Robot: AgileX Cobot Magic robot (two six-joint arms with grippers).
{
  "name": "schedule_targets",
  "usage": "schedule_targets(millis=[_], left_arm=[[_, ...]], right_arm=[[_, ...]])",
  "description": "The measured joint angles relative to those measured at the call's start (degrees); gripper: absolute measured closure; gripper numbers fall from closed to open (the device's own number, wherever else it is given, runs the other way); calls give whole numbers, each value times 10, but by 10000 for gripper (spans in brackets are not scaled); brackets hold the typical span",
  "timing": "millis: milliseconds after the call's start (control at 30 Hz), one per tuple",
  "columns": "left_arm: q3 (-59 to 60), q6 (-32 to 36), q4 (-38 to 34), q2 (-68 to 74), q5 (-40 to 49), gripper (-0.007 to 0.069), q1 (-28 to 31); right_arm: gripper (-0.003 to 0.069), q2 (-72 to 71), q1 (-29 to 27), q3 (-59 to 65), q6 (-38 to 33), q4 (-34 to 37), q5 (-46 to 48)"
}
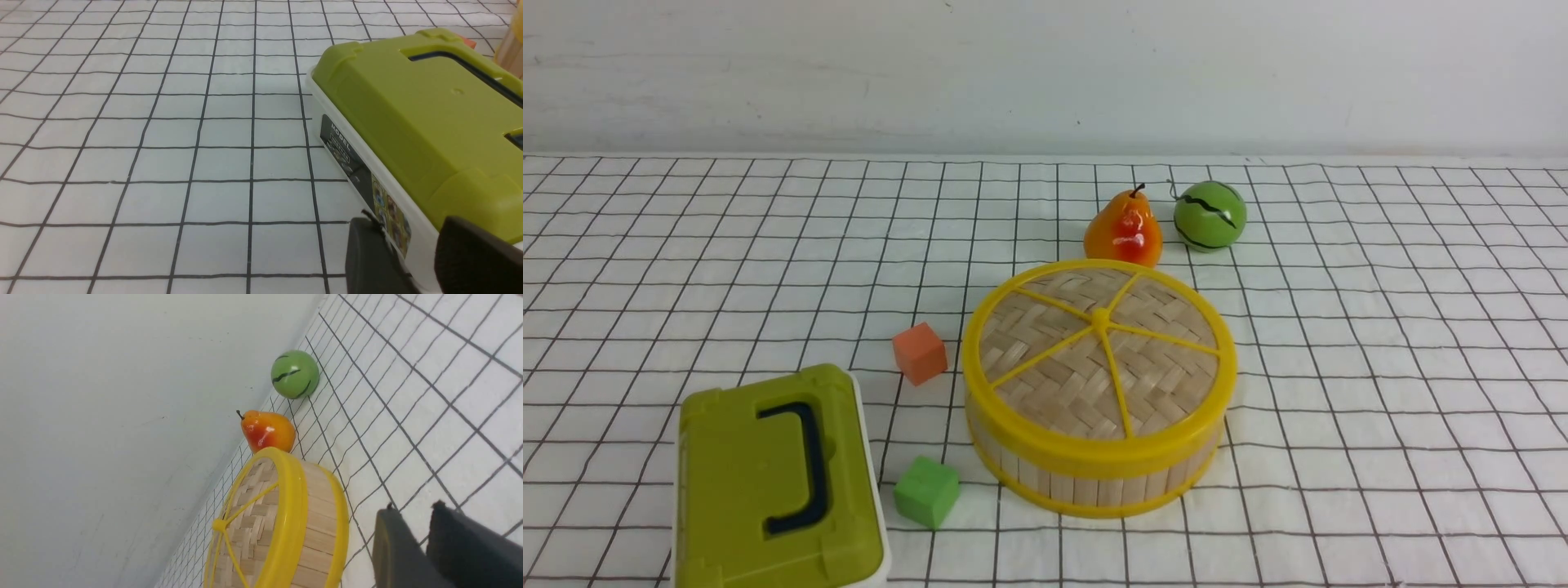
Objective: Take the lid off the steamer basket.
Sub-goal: Use the right arm to lift the lid of the steamer
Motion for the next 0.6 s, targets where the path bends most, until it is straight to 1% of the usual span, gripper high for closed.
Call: schedule_targets(millis=[67,100,133,167,200,233,267,300,333,367,400,467,500,533,600], left_arm=[[0,0,0,0,0,385,0],[0,0,0,0,0,385,0],[0,0,0,0,0,385,0],[0,0,0,0,0,385,0],[0,0,0,0,0,385,0],[0,0,0,0,0,385,0],[0,0,0,0,0,385,0],[0,0,0,0,0,385,0],[0,0,0,0,0,385,0],[0,0,0,0,0,385,0],[0,0,0,0,0,385,0],[0,0,0,0,0,385,0],[0,0,0,0,0,385,0],[0,0,0,0,0,385,0],[0,0,0,0,0,386,0]], right_arm=[[523,0,0,0,-17,0,-2],[522,0,0,0,-43,0,-2],[523,0,0,0,-47,1,-2],[523,0,0,-4,-87,1,9],[523,0,0,-6,-98,1,13],[523,0,0,-20,-136,1,30],[523,2,0,-36,-158,1,38],[529,13,0,-61,-196,-2,53],[540,26,0,-81,-215,-5,59],[566,54,0,-109,-244,-15,75],[571,59,0,-121,-250,-18,78],[646,138,0,-203,-322,-57,125],[664,168,0,-226,-347,-71,142],[677,207,1,-272,-384,-101,170],[681,280,4,-340,-420,-150,209]])
